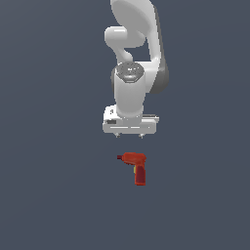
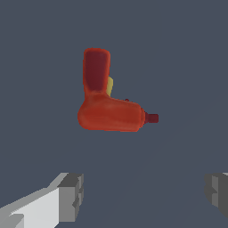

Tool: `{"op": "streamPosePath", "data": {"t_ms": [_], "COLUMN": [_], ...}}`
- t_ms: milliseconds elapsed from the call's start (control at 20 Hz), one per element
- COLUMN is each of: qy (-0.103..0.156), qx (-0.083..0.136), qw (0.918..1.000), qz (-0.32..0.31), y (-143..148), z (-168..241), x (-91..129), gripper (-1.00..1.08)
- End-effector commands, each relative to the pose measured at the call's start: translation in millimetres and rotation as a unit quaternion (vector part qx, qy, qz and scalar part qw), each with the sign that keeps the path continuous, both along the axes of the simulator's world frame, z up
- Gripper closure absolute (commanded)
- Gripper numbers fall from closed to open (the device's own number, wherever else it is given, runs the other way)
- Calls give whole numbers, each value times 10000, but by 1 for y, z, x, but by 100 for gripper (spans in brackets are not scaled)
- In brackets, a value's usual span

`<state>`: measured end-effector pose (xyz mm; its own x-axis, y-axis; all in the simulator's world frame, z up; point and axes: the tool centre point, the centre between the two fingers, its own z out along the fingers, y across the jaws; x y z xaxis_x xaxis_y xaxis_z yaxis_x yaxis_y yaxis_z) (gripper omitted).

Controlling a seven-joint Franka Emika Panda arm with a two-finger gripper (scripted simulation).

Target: Pick up the object and move it to a goal position.

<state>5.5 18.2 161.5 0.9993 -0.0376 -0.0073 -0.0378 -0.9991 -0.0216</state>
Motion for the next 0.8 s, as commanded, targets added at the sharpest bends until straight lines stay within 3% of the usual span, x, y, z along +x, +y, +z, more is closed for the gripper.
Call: {"op": "streamPosePath", "data": {"t_ms": [0, 400, 750], "qy": [20, 123, 252], "qx": [15, 83, 138], "qw": [9998, 9941, 9769], "qz": [-174, -1074, -2117], "y": [0, -1, -2], "z": [-2, -14, -28], "x": [1, 8, 15], "gripper": [-100, -100, -100]}}
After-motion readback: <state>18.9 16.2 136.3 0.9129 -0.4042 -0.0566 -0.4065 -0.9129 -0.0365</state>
